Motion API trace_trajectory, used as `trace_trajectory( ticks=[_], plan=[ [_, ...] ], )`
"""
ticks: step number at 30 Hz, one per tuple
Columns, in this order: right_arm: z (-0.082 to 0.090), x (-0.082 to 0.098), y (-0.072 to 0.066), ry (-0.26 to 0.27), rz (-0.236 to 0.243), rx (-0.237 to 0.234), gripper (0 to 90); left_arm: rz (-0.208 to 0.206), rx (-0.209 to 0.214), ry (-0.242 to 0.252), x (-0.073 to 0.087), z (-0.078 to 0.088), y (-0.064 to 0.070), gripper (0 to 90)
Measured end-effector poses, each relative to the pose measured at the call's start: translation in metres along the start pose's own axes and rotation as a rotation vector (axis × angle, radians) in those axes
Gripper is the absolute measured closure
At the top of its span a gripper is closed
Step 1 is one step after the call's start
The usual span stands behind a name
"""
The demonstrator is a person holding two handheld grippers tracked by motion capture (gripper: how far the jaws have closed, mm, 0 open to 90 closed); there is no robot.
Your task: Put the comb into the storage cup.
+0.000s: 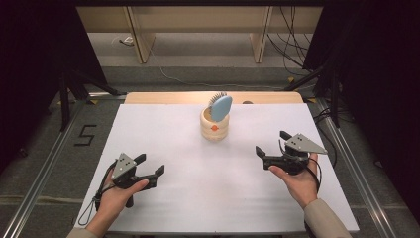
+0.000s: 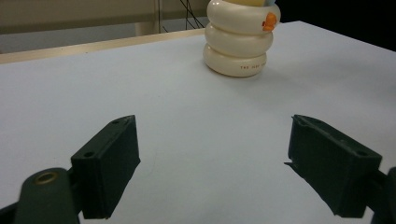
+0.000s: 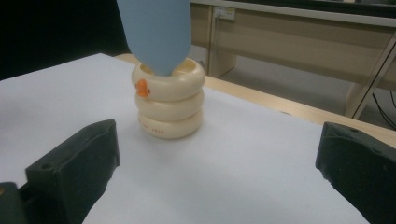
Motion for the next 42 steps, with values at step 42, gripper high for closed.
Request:
trace_trajectory(
  ticks=[42],
  plan=[
    [0.023, 0.029, 0.004, -0.062, 0.007, -0.005, 0.8, -0.002, -0.006, 0.001, 0.000, 0.000, -0.001, 15.9]
  ],
)
Point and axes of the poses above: each handheld gripper's, and its own axes: z roughly backward along the jaws, x roughly out of its underside, y roughly to its right, the point moved 4 cm from there along -z, roughly forward along the jaws, and after that the axes turned 9 degrees about y, right-handed, at the moved point
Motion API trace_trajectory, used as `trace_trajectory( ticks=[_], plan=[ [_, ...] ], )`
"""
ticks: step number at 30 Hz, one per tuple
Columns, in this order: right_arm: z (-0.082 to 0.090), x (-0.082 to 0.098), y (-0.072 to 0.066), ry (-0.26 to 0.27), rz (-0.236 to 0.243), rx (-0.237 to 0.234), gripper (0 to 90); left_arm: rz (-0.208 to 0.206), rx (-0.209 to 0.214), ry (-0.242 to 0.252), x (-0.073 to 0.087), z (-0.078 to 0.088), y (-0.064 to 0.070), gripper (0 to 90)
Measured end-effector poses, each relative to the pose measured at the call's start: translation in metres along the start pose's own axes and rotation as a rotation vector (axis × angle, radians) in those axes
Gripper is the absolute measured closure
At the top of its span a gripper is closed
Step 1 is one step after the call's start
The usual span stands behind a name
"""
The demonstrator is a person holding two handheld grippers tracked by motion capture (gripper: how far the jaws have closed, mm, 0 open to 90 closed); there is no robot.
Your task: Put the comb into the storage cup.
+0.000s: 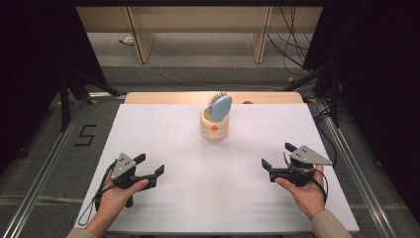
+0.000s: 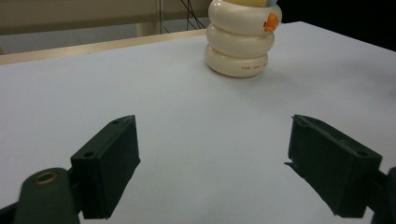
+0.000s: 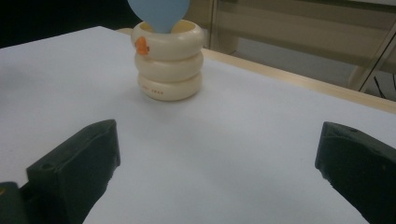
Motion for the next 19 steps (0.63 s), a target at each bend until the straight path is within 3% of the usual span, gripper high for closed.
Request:
trace_trajectory(
  ticks=[19],
  plan=[
    [0.0000, 0.0046, 0.0001, -0.013, -0.011, -0.004, 1.2, 0.002, 0.001, 0.000, -0.0001, -0.0005, -0.0001, 16.0]
  ],
)
Point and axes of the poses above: each handheld gripper's, and its own axes: z roughly backward along the jaws, x roughly out of its underside, y roughly to its right, the point moved 4 cm from there along -z, roughly forward along the jaws, and after that the axes turned 9 degrees about y, right-handed, at the moved point
